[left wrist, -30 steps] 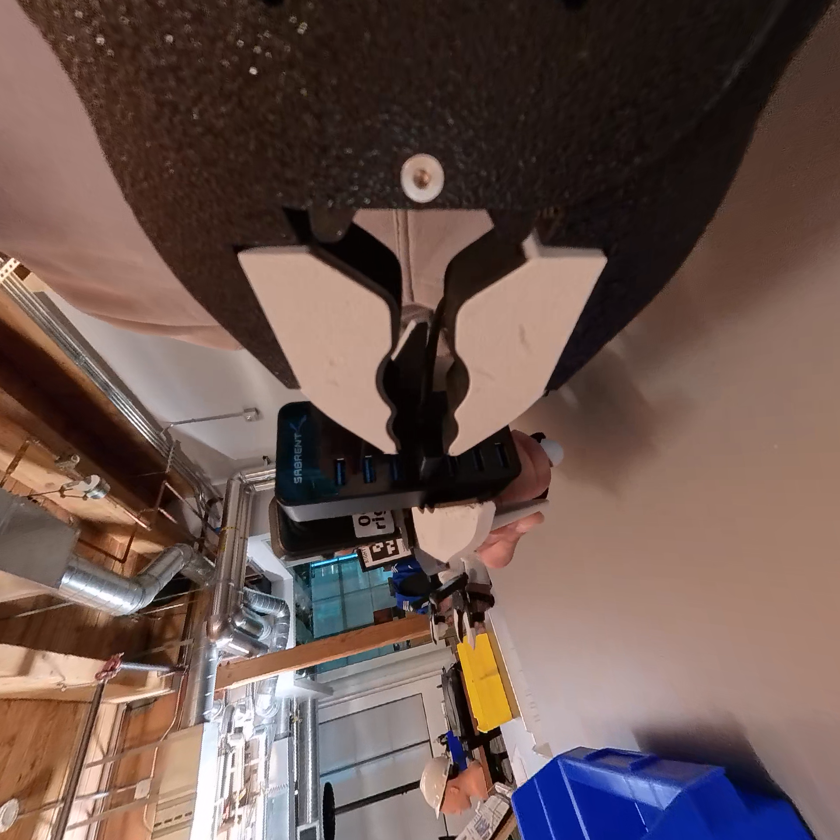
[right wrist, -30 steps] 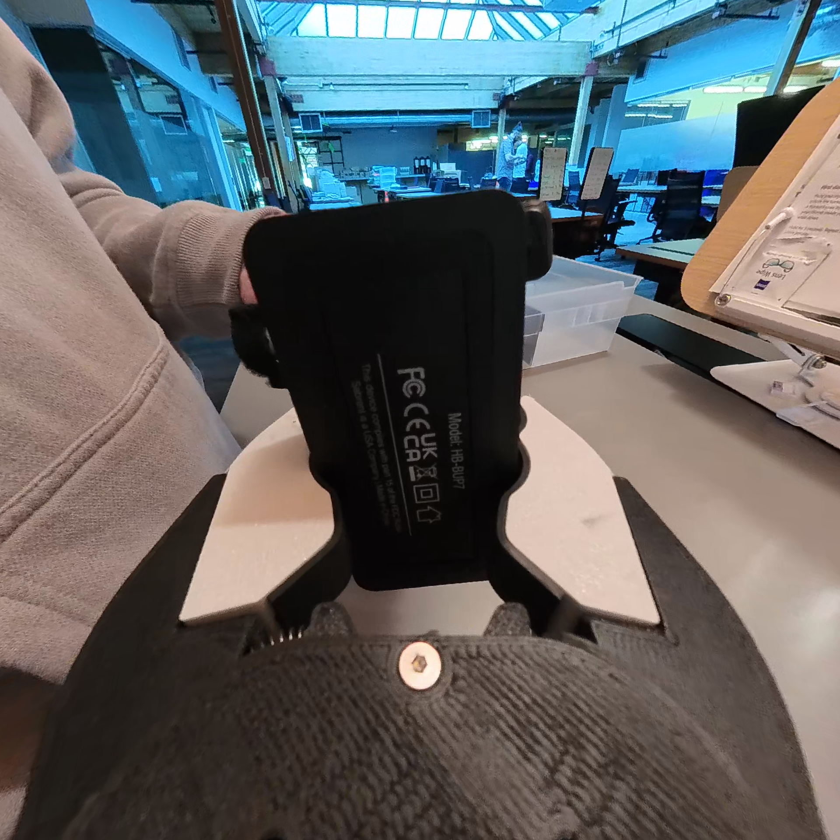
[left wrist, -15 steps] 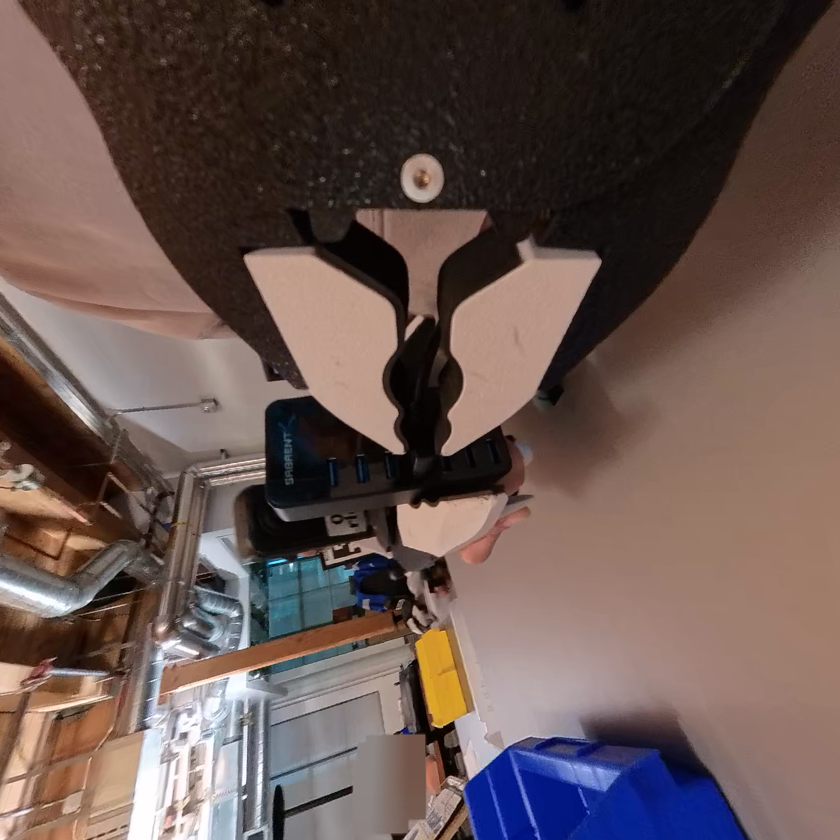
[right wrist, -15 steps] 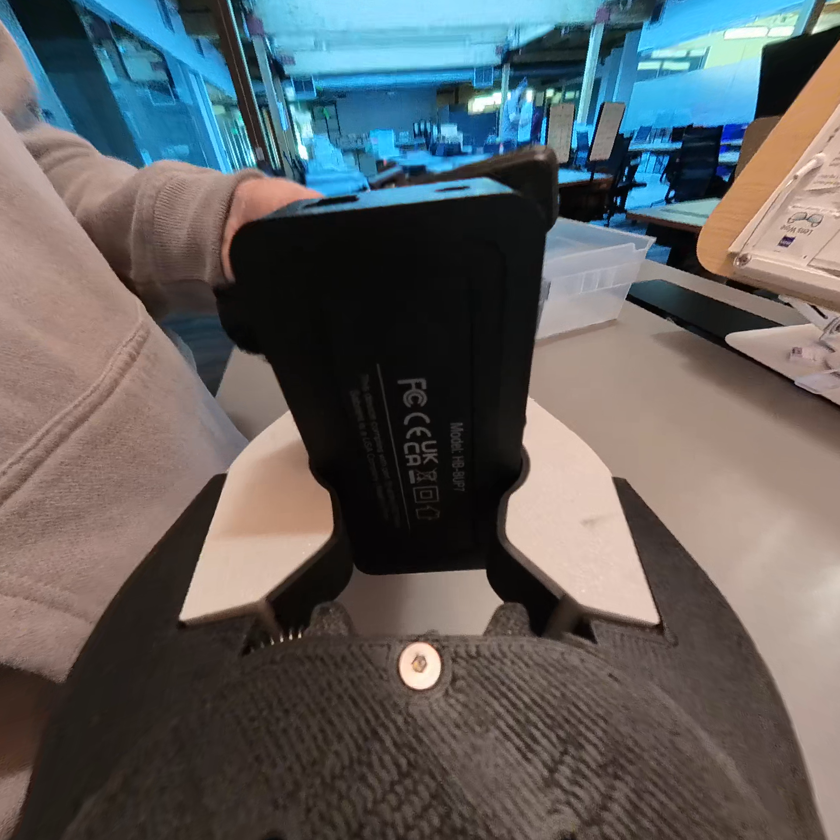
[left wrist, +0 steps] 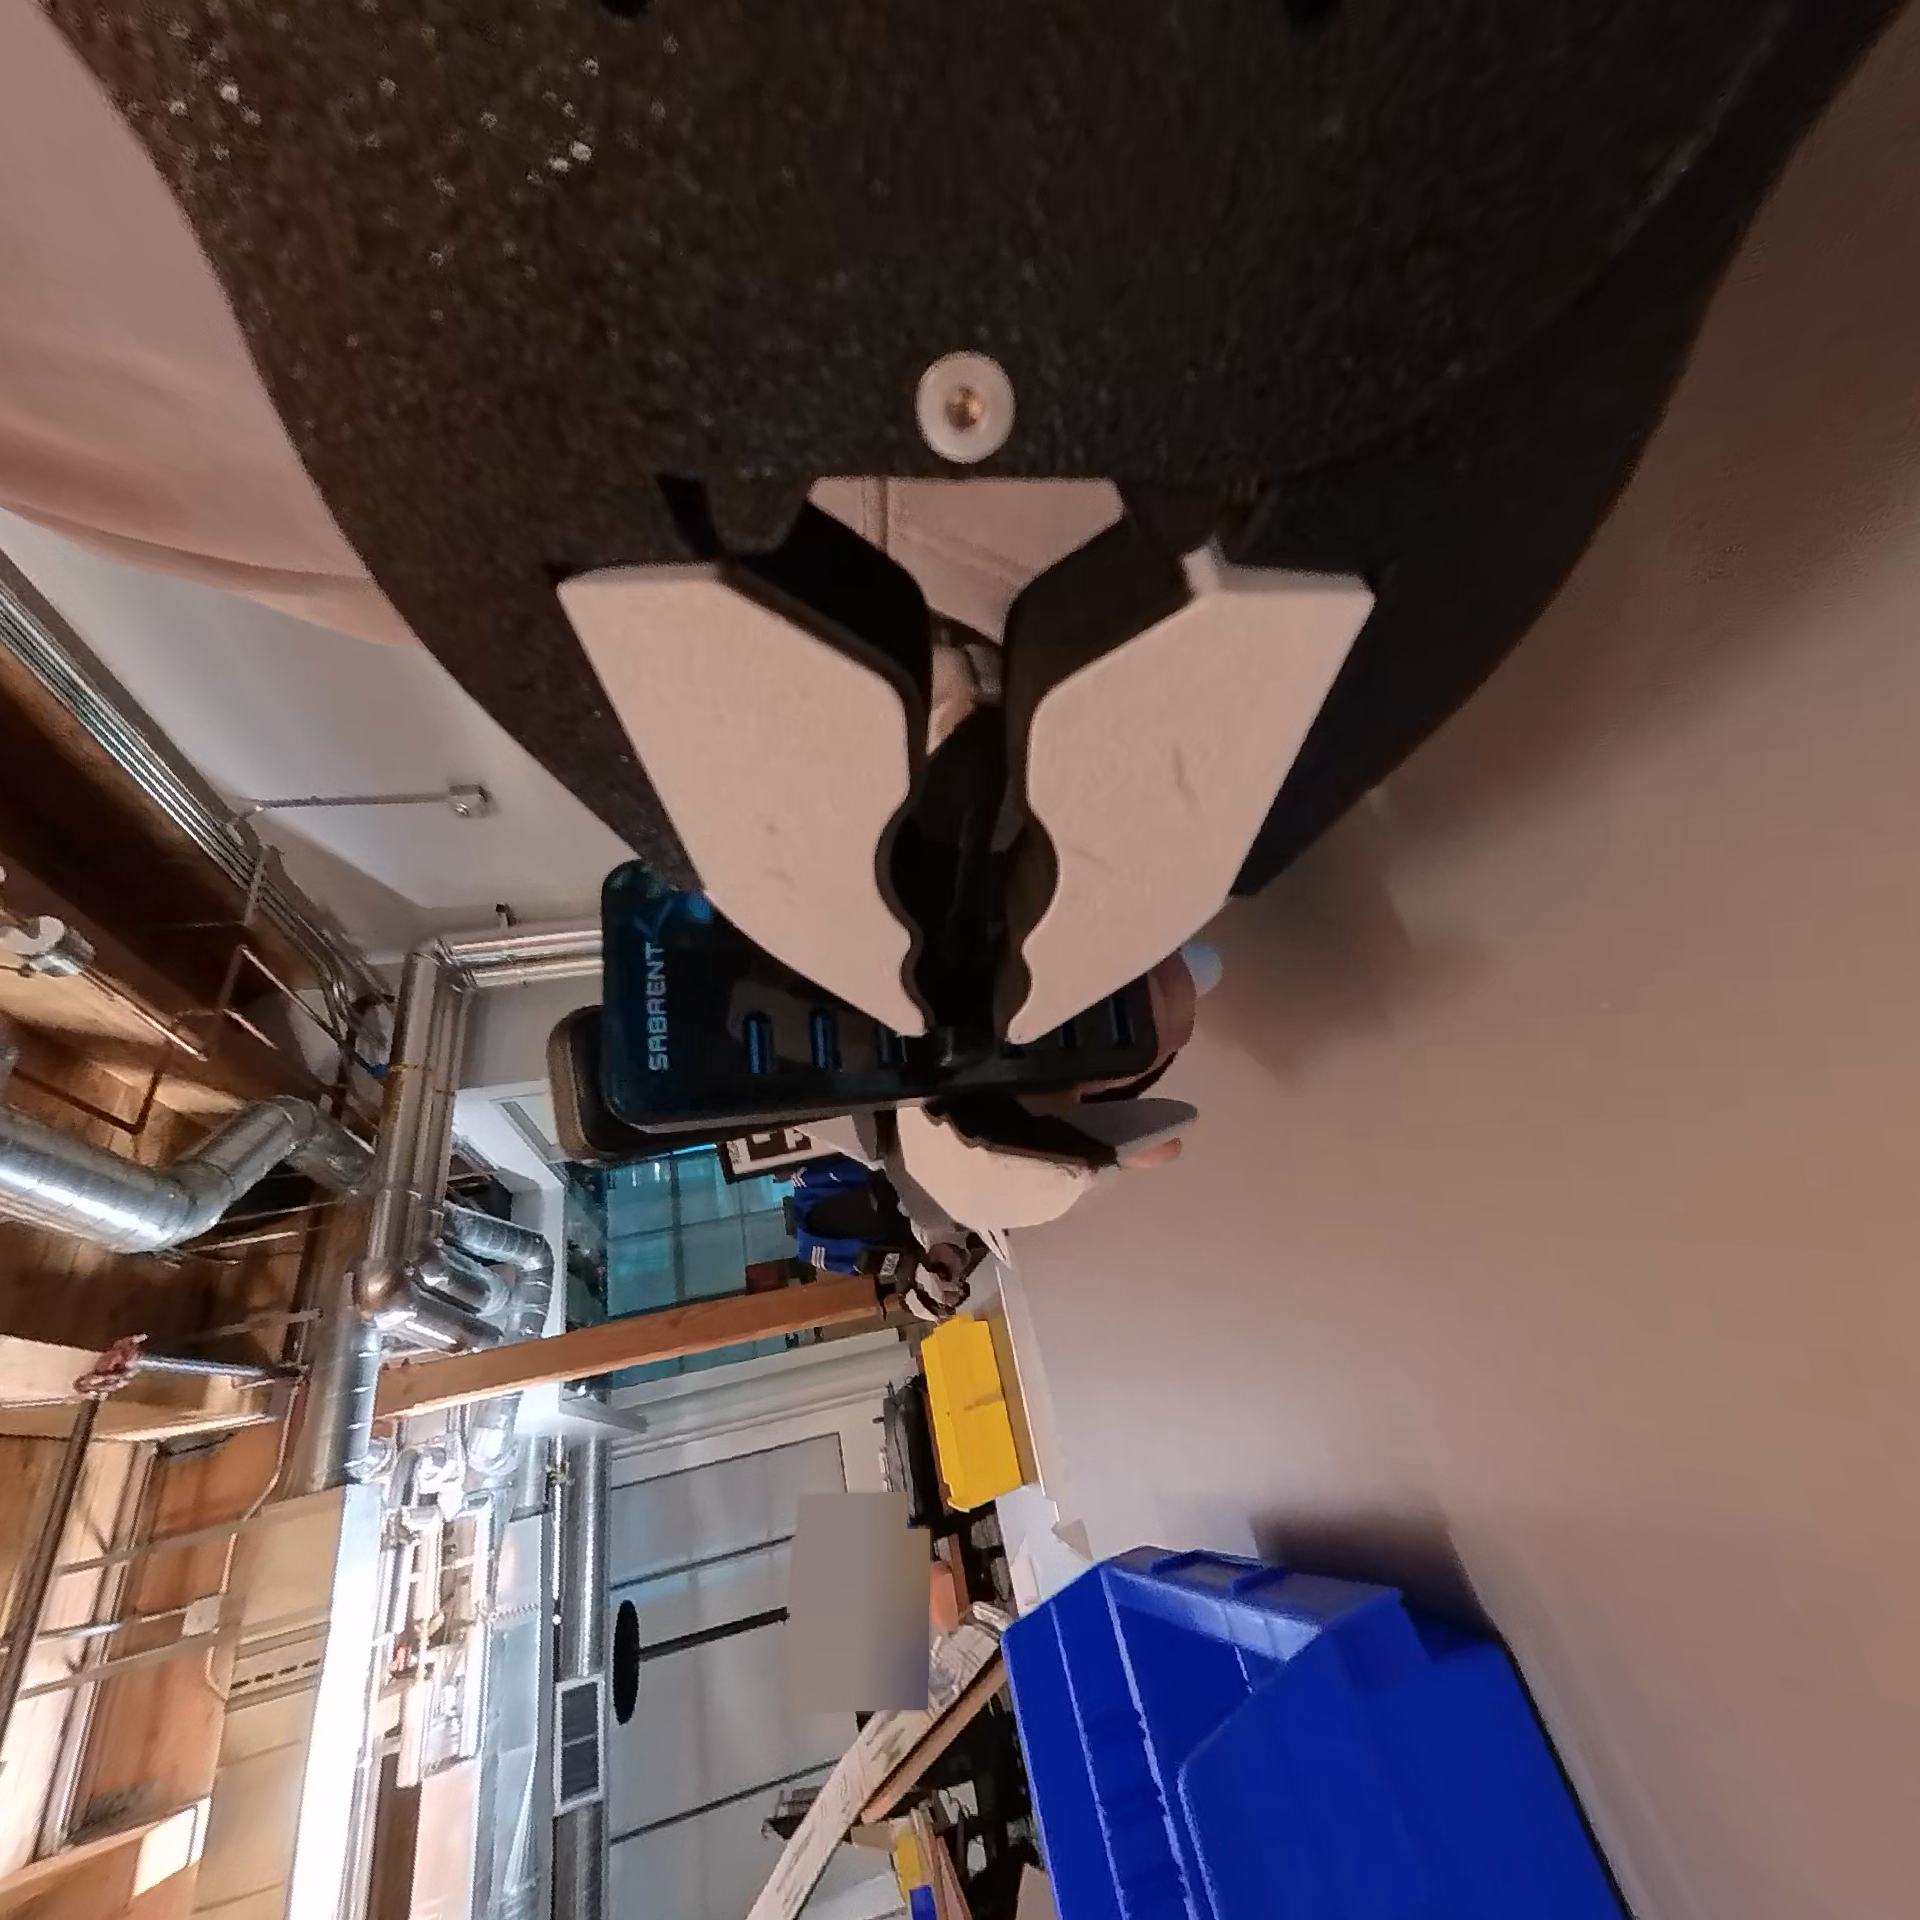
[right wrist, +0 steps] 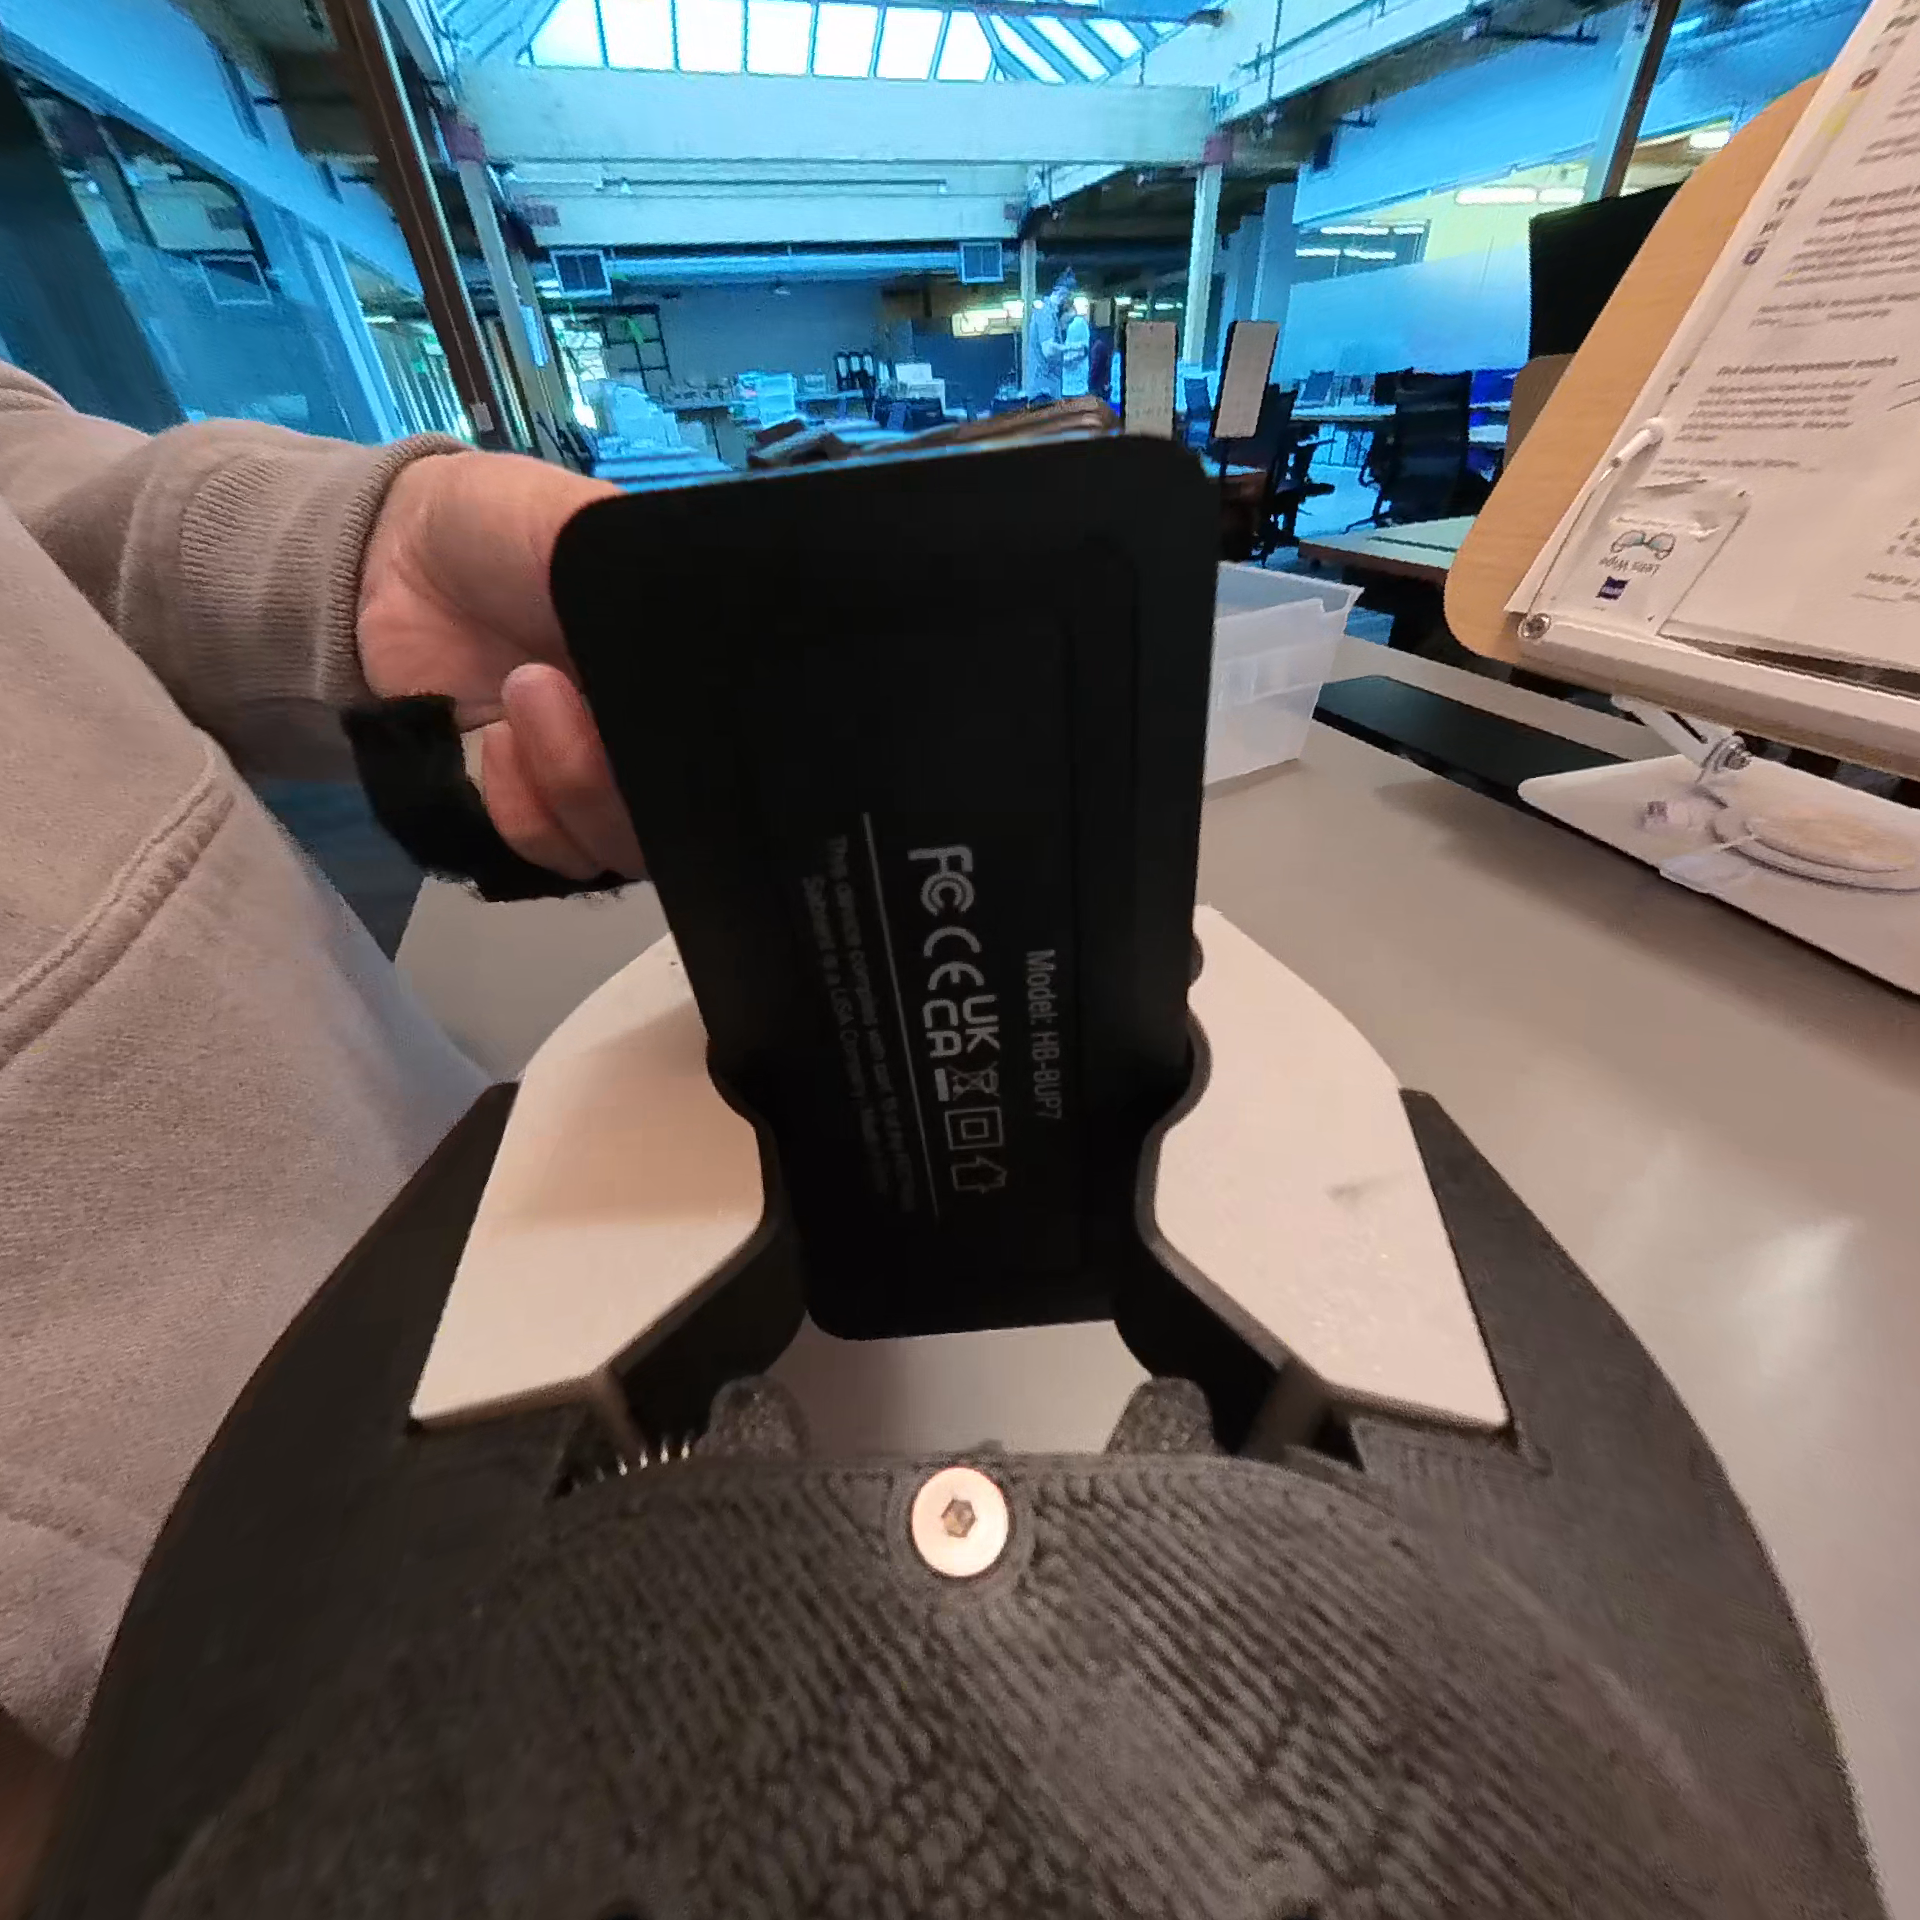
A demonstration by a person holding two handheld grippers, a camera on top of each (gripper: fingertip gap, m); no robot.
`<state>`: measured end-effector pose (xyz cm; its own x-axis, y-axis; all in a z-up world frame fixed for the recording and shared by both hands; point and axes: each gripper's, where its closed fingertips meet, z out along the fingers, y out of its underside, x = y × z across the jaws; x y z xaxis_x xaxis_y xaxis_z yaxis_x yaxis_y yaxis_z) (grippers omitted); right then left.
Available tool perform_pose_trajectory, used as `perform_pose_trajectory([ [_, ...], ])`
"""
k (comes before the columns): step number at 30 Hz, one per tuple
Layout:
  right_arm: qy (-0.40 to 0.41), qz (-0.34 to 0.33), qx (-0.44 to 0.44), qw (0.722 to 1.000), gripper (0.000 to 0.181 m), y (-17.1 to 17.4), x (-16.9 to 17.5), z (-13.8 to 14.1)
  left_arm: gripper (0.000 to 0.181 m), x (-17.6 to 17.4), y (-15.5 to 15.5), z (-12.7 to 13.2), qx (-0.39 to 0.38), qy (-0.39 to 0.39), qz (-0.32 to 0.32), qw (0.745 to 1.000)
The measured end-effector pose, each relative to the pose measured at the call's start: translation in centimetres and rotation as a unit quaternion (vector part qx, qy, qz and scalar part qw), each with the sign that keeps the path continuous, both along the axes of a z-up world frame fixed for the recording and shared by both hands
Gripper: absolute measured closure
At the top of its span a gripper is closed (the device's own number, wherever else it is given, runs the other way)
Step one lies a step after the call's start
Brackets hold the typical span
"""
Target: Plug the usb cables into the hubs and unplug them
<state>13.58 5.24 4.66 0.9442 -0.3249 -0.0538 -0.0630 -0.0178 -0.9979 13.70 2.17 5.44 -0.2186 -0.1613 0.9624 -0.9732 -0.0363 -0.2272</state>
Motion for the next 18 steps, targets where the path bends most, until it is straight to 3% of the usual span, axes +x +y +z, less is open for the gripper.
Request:
perform_pose_trajectory([
  [9, 0.0, 0.009, -0.03, 1.0, 0.106, 0.2, -0.2, -0.8, 0.172, -0.4, 0.3, -0.6, 0.012, -0.006, -0.013, 1.0],
  [16, -0.018, 0.021, -0.015, 0.999, 0.105, 0.5, -0.5, -0.3, 0.173, -0.6, 0.4, 0.2, -0.093, 0.093, 0.009, 0.991],
  [18, -0.031, 0.013, 0.036, 0.999, 0.106, 0.4, -0.4, 1.1, 0.173, -0.6, 0.2, 1.0, -0.145, 0.13, 0.013, 0.981],
])
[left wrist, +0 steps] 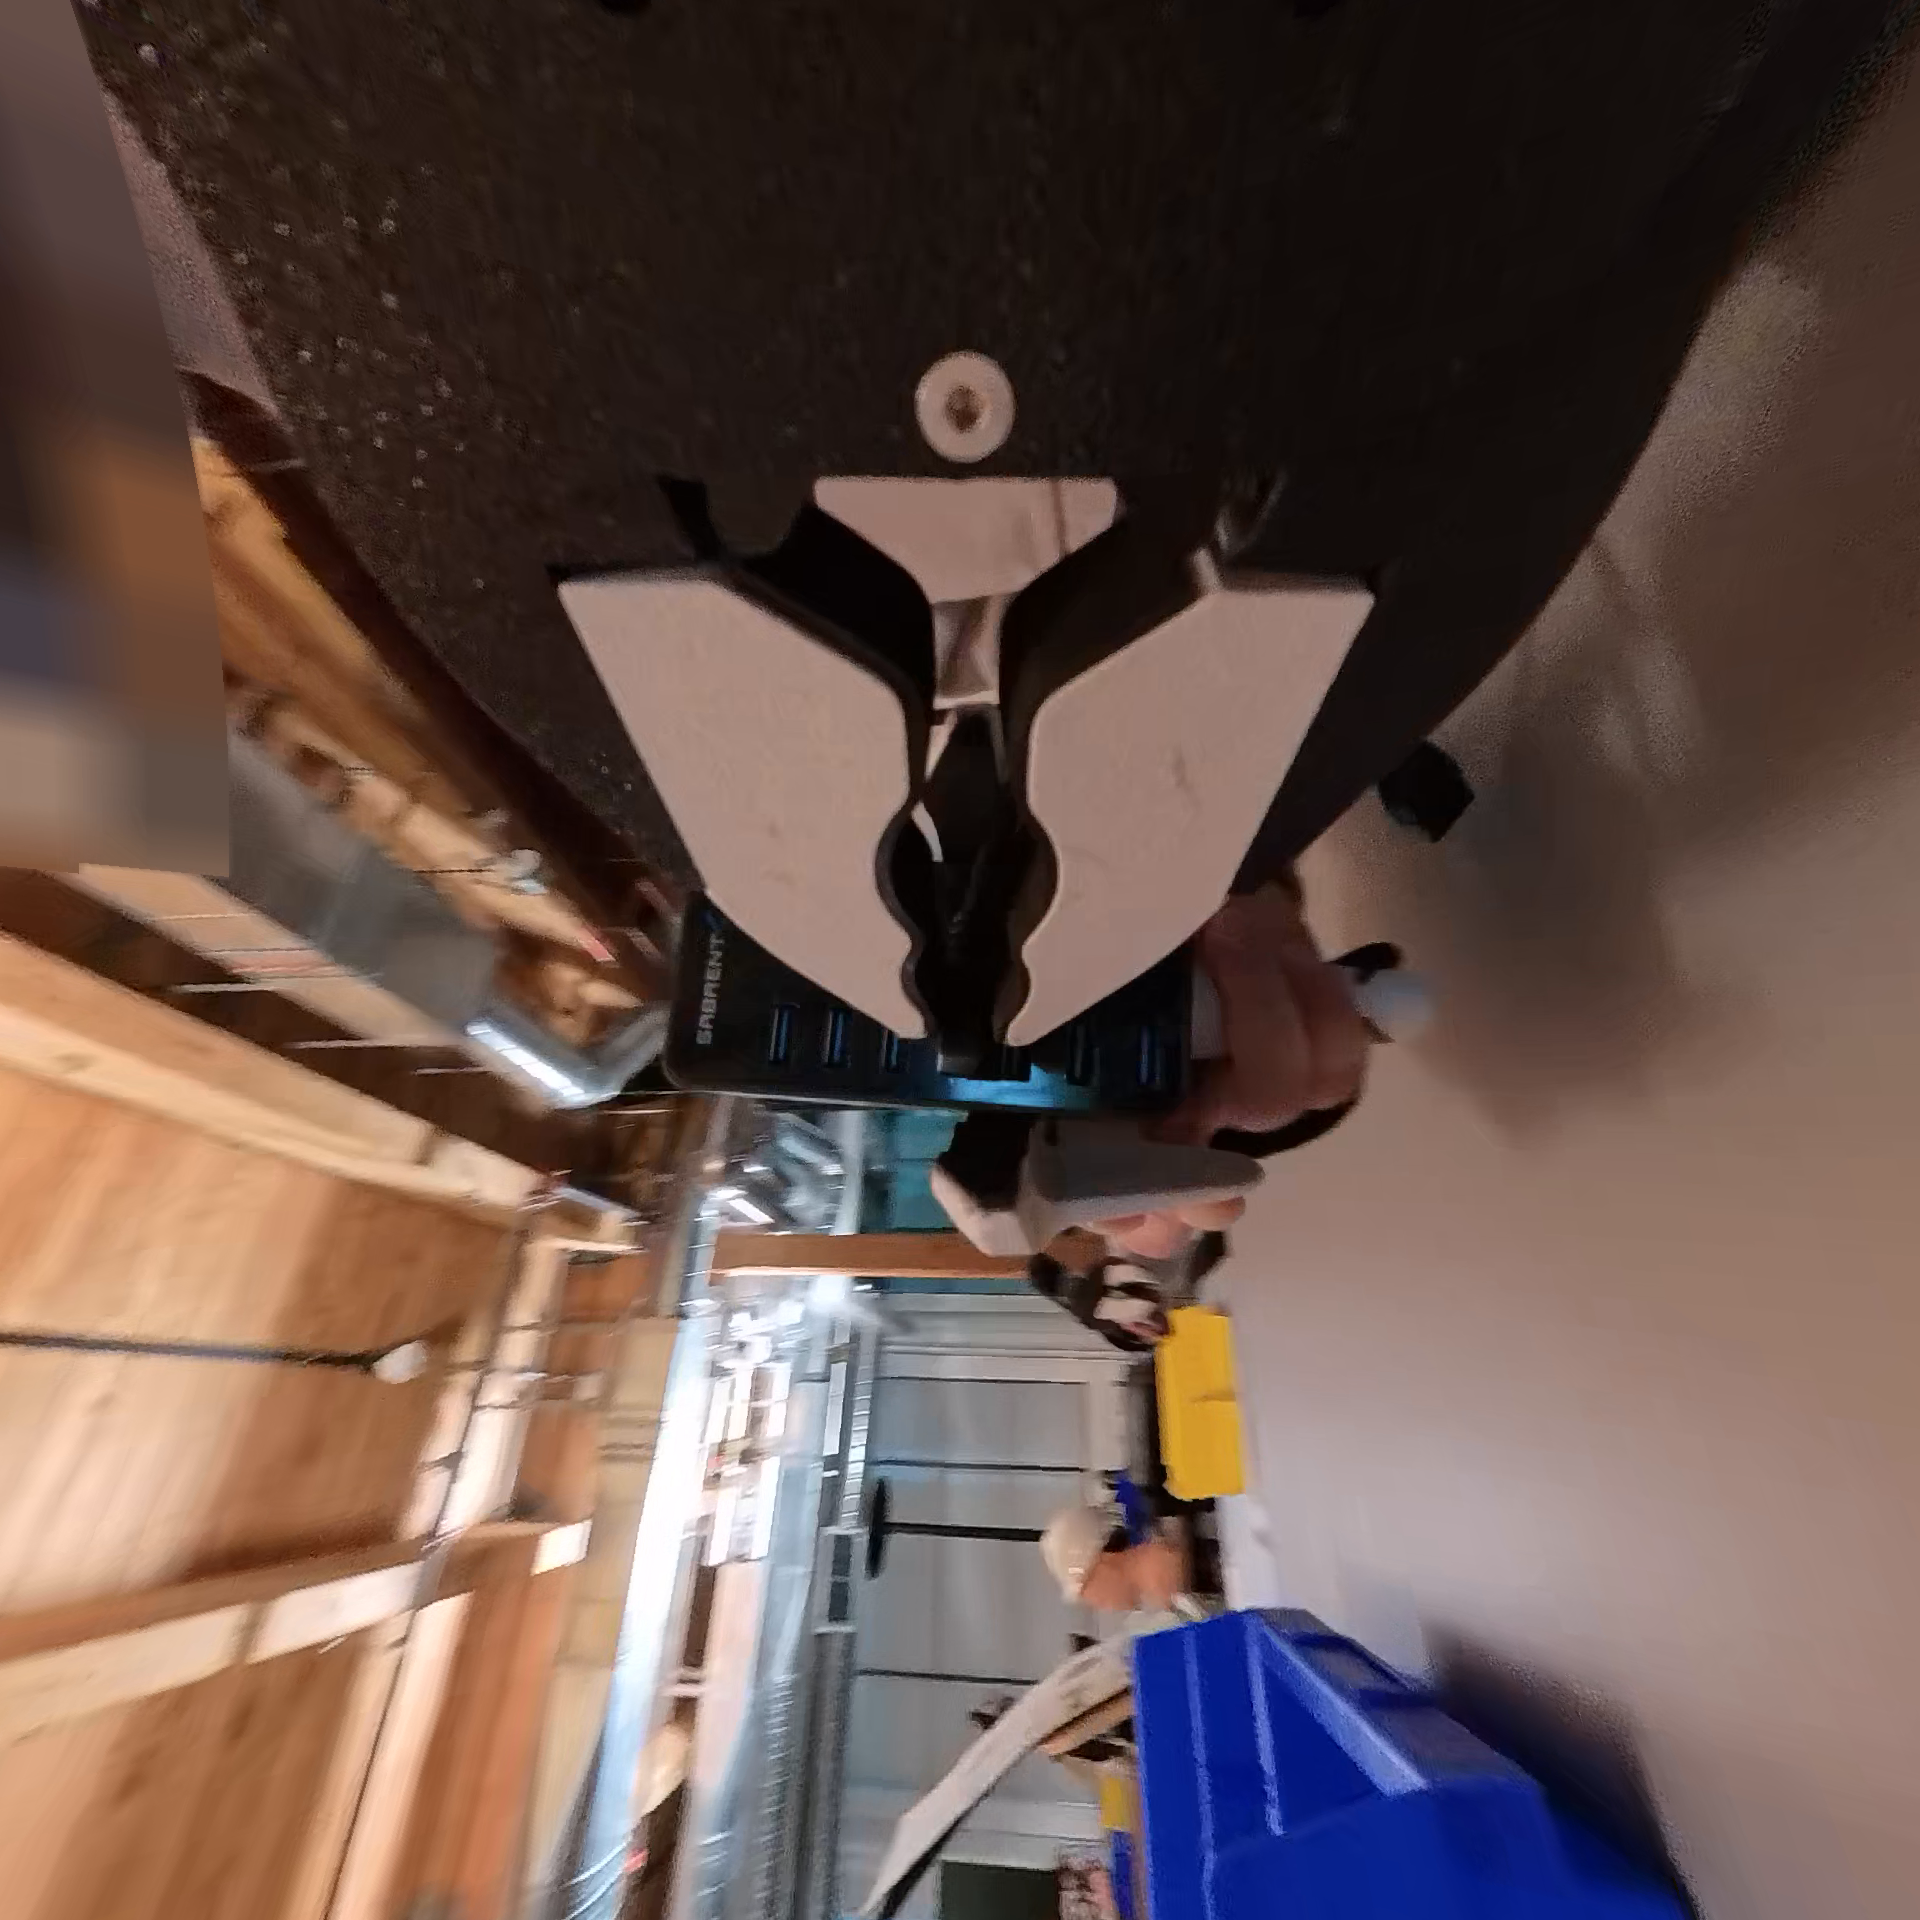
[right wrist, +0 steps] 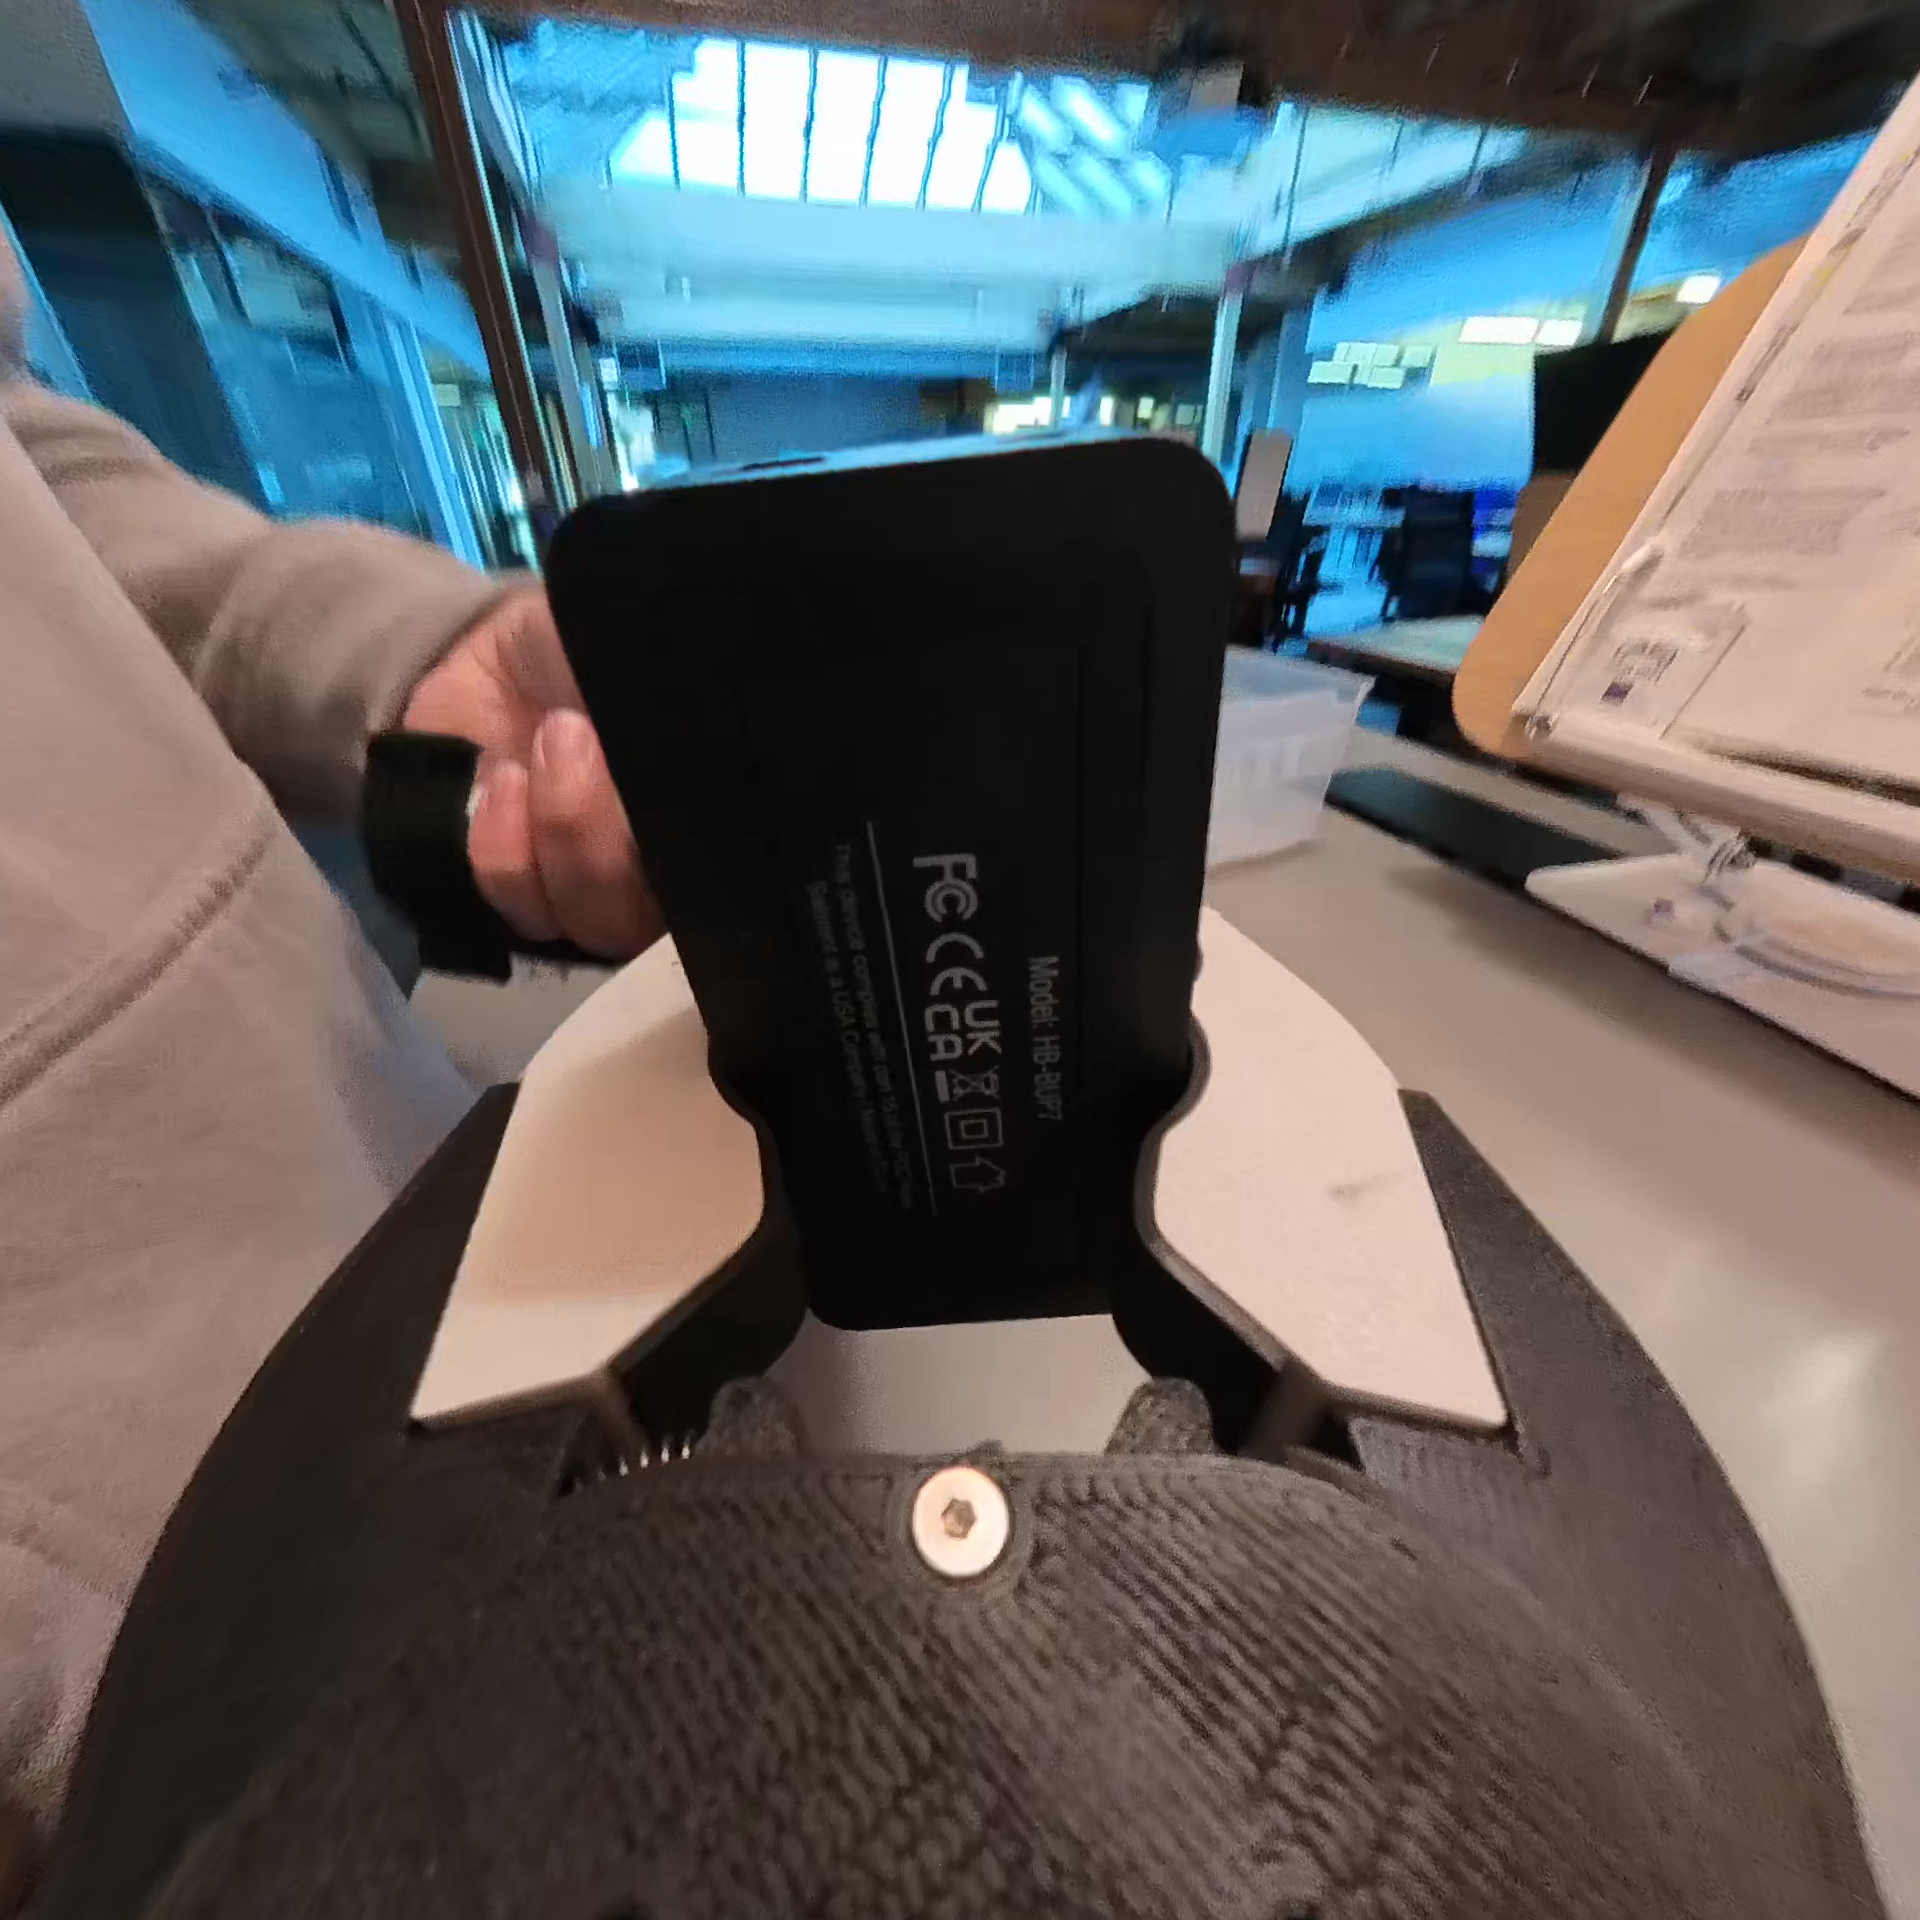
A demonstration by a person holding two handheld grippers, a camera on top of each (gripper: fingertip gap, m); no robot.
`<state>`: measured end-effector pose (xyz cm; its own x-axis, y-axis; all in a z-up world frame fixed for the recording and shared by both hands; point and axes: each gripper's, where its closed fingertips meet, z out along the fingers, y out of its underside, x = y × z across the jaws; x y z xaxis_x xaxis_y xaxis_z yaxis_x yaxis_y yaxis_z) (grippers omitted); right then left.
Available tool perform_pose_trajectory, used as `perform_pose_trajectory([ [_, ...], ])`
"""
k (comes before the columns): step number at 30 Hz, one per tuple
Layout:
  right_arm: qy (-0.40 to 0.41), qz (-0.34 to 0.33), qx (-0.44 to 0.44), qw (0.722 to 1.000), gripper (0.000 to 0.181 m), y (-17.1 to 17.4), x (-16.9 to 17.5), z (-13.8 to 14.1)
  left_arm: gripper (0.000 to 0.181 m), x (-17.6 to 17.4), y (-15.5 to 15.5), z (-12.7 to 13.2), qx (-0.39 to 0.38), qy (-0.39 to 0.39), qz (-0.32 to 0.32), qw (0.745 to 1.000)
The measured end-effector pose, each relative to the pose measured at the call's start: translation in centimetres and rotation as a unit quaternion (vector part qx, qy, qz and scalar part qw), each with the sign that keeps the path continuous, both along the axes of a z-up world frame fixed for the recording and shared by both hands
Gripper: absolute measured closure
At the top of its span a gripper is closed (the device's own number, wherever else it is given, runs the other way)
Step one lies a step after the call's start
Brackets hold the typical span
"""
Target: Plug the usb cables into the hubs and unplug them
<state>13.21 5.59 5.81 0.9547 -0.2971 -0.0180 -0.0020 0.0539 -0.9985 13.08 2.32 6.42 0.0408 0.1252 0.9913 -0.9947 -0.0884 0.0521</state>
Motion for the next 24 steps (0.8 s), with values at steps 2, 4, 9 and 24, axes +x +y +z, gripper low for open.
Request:
perform_pose_trajectory([
  [2, 0.003, -0.004, 0.0, 1.0, 0.106, -0.1, 0.1, 0.0, 0.173, 0.0, 0.0, -0.5, 0.024, -0.017, 0.007, 1.0],
  [4, 0.023, 0.001, -0.105, 0.994, 0.105, -0.2, 0.2, -2.8, 0.173, -0.2, 0.3, -2.2, 0.133, -0.107, -0.009, 0.985],
  [9, 0.016, 0.022, -0.086, 0.996, 0.105, -0.4, -0.1, -1.4, 0.174, -0.4, 0.0, -0.7, 0.113, -0.108, -0.036, 0.987],
  [24, 0.01, 0.079, -0.09, 0.993, 0.105, -0.6, -2.1, -1.3, 0.174, -2.3, -0.1, -0.7, 0.123, -0.122, -0.161, 0.972],
])
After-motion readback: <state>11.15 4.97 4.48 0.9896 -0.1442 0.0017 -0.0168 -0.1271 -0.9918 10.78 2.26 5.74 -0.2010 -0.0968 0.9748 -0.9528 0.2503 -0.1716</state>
